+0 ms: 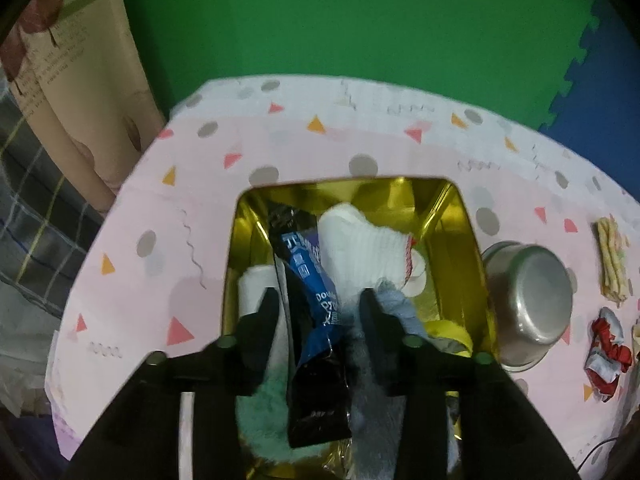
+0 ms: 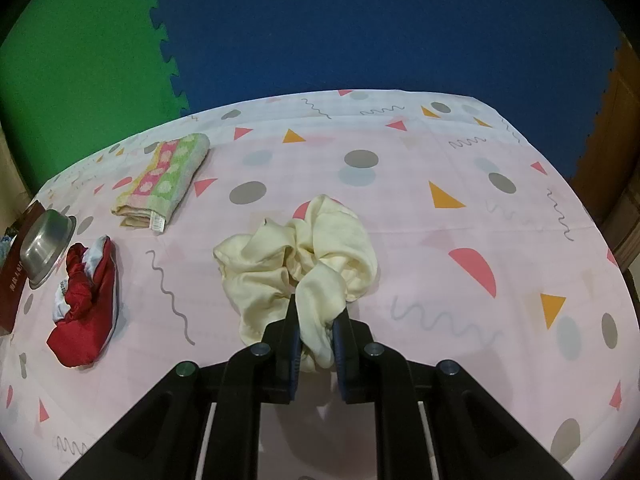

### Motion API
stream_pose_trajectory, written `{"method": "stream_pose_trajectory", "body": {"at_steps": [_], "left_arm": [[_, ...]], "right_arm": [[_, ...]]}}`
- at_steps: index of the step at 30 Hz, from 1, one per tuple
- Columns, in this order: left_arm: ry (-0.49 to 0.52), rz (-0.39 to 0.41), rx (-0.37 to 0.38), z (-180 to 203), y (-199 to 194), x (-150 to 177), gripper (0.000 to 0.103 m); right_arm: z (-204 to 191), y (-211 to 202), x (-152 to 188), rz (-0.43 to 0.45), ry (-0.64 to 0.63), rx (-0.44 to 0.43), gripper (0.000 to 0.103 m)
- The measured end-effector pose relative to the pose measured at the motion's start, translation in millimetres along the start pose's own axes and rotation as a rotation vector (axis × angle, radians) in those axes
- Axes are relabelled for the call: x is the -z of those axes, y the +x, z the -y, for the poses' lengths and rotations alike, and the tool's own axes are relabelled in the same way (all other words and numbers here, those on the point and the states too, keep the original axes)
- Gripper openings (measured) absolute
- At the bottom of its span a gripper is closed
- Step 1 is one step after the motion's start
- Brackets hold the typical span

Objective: Organize soft objects
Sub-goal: 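Carry the snack packet into the gold tray and open the left gripper, then carry the cream scrunchie into the gold tray and open the right gripper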

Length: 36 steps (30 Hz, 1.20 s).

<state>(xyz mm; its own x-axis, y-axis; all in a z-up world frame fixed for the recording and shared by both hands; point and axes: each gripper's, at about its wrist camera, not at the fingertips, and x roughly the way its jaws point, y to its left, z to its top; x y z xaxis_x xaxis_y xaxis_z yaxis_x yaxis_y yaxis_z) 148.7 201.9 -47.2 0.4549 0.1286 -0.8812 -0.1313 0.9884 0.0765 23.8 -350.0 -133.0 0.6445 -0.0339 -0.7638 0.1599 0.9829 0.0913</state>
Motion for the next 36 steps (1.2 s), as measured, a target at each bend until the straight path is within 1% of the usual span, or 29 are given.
{"method": "stream_pose_trajectory", "body": {"at_steps": [3,4,7,13,16,20,23,27,32,36], "left_arm": [[-0.016,0.040,0.001,-2.8,-16.5,1.4,0.046],[-0.030,0.057,-0.002,-4.6,-23.1,3.4,0.049],[-0.060,0.098,-0.033,-8.0,-37.9,12.8,0.055],[-0.108,0.160,-0.083,-17.3,-57.7,48.6,0.063],[-0.126,0.178,-0.125,-21.4,-59.8,65.5,0.064],[-0.173,0.189,-0.146,-26.9,-60.1,83.8,0.065],[-0.186,0.185,-0.155,-28.1,-58.2,94.5,0.065],[-0.186,0.194,-0.173,-27.2,-58.5,103.5,0.065],[-0.197,0.212,-0.174,-28.3,-60.1,108.9,0.068],[-0.204,0.224,-0.183,-31.1,-59.6,111.1,0.068]], "right_arm": [[-0.6,-0.1,0.2,0.000,-0.003,0.005,0.013],[-0.6,-0.2,0.2,0.000,-0.004,0.006,0.013],[-0.9,0.0,-0.3,-0.001,-0.009,0.010,0.013],[-2.4,0.0,-0.6,-0.002,-0.020,0.022,0.014],[-4.5,-0.1,-1.2,-0.006,-0.026,0.035,0.014],[-4.4,-1.9,-2.6,-0.014,0.006,0.025,0.013],[-7.1,-6.0,-4.0,-0.009,0.009,0.029,0.012],[-13.8,-16.7,-8.5,0.002,0.004,0.029,0.011],[-26.2,-30.9,-18.3,0.022,-0.015,0.024,0.011],[-47.9,-46.3,-29.7,0.049,-0.044,0.005,0.011]]}}
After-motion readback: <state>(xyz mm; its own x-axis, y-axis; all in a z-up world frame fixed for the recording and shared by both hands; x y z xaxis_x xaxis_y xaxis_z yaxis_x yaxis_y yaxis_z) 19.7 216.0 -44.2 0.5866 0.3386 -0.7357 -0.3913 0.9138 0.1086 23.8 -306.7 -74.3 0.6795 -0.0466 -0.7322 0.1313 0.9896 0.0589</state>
